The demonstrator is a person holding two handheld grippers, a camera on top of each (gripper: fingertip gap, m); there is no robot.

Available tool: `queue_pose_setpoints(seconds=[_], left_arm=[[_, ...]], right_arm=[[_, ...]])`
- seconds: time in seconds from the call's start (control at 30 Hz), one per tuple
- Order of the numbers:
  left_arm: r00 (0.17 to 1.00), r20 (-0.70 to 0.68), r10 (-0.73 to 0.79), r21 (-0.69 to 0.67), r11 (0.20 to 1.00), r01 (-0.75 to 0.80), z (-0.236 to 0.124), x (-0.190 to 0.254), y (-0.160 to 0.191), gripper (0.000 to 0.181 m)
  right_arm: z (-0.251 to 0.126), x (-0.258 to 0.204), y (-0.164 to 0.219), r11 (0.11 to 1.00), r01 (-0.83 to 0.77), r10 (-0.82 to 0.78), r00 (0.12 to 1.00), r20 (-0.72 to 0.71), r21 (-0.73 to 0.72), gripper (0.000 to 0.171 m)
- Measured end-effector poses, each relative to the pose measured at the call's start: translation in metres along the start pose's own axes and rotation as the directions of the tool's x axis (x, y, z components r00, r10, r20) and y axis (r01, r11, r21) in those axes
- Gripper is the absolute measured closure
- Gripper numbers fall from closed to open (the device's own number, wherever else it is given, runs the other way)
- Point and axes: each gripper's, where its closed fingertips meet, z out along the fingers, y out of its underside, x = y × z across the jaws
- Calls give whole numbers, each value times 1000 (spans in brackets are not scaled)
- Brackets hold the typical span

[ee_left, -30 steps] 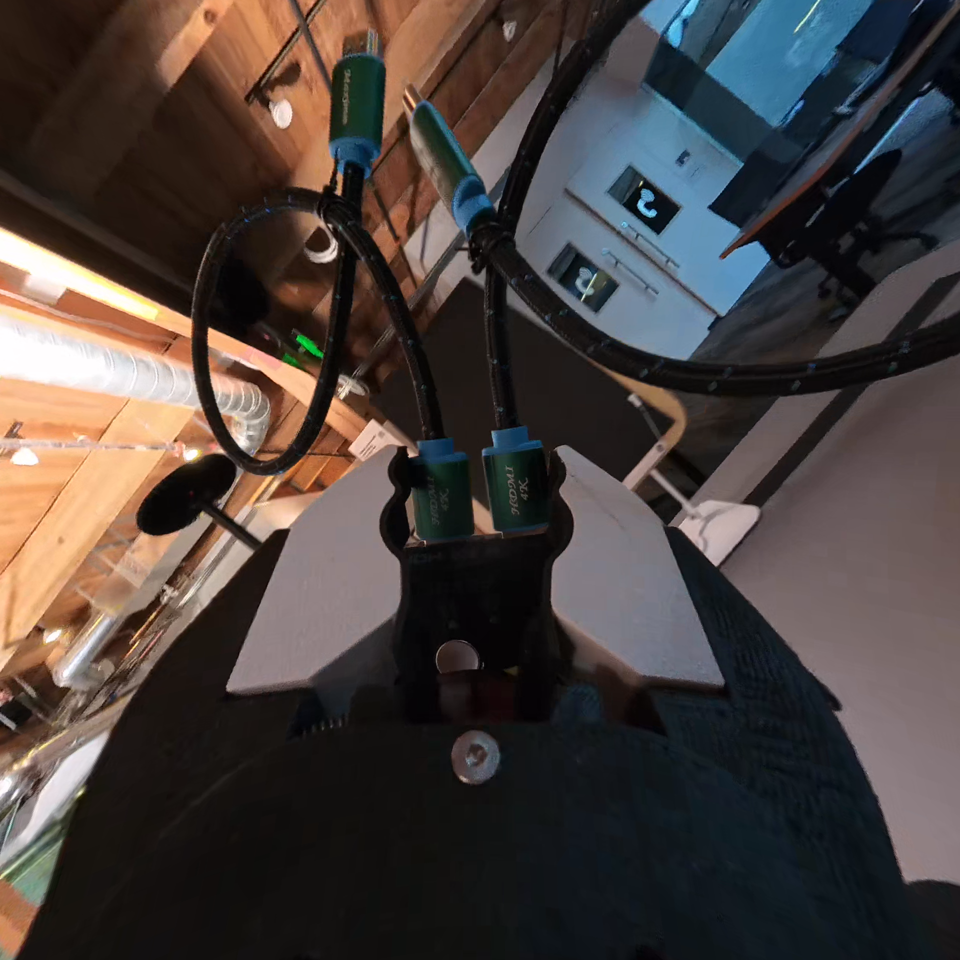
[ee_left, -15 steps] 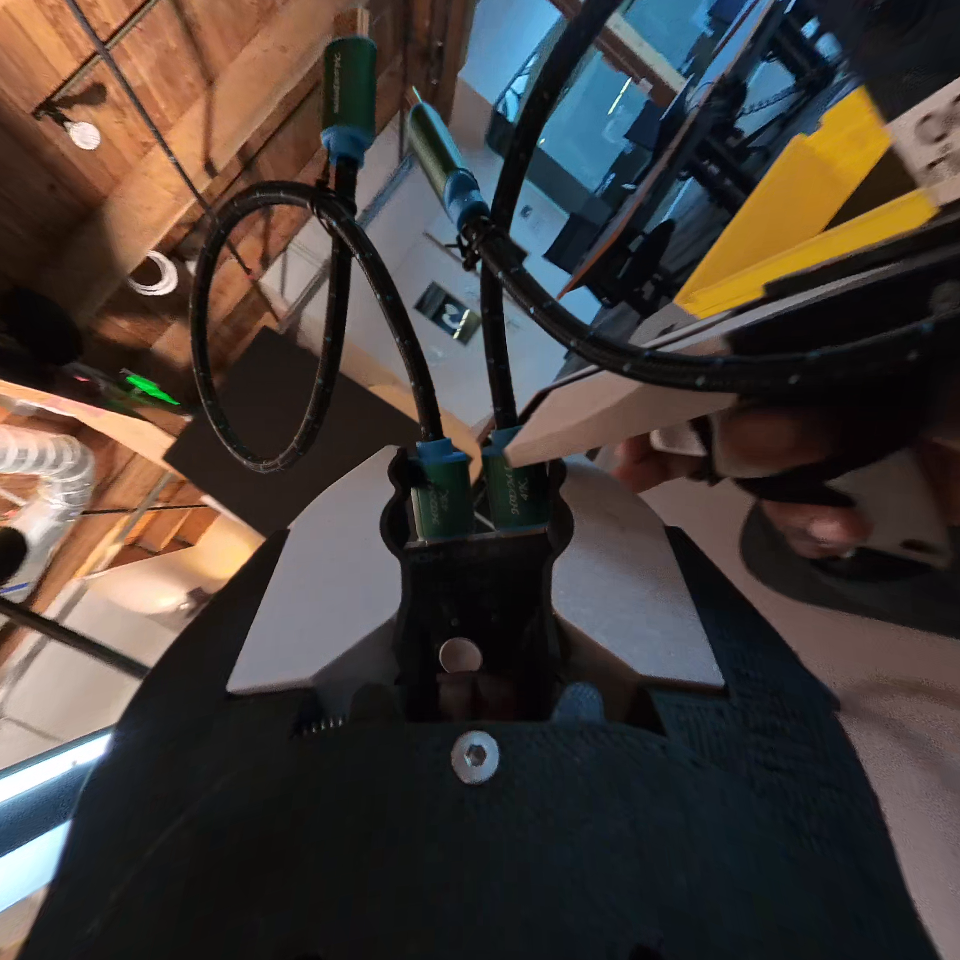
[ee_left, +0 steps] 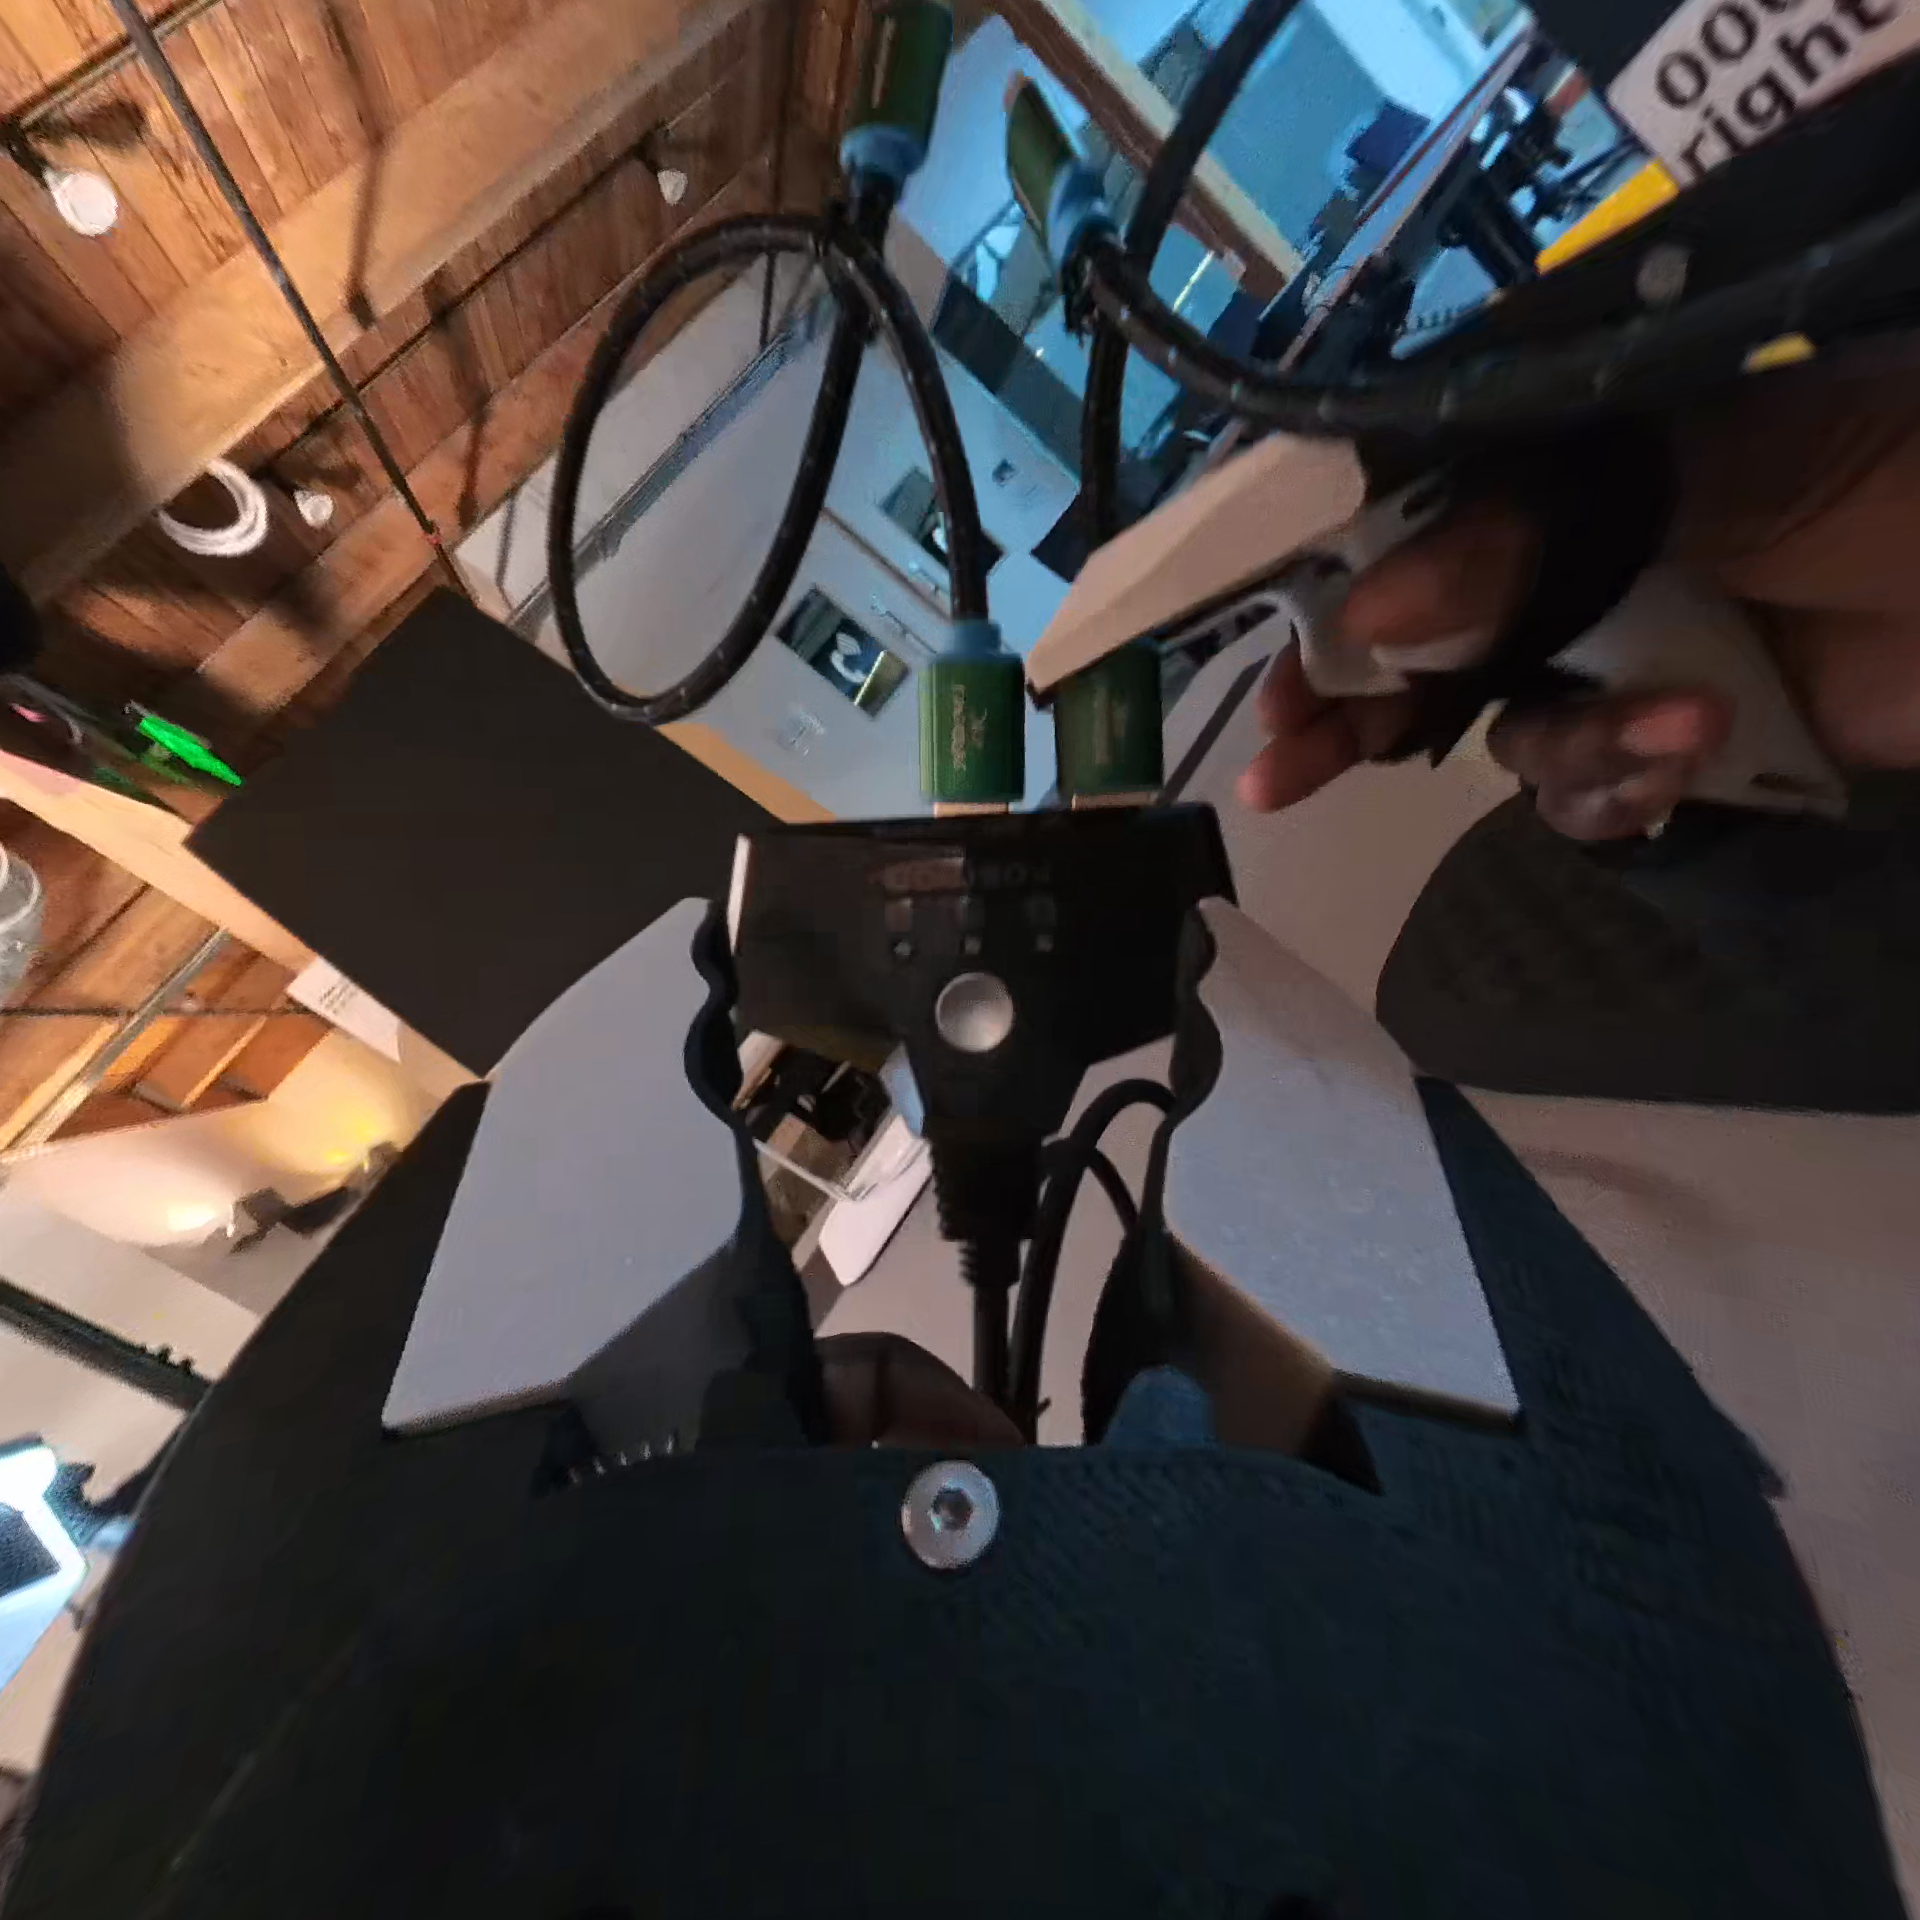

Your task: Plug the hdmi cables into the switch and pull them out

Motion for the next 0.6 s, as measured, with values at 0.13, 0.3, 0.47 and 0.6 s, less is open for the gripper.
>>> queue_pose_setpoints(seconds=[0.13, 0.3, 0.47, 0.6], left_arm=[[999, -34, -2, -56, 998, 0, 1, 0, 20, 96], [990, -82, 116, -248, 959, -133, 12, 16, 61, 110], [1000, -10, 22, -263, 964, -24, 15, 12, 64, 147], [998, -41, -50, -250, 967, 38, 15, 15, 67, 153]], right_arm=[[-3, 4, -2, 1000, 13, -12, 1000, -24, 2, 160], [-2, 0, -1, 1000, 8, -8, 1000, 2, -4, 160], [0, -5, 1, 1000, 17, -17, 1000, 20, -11, 160], [-1, -4, 1, 996, 85, -86, 996, -17, -35, 161]])
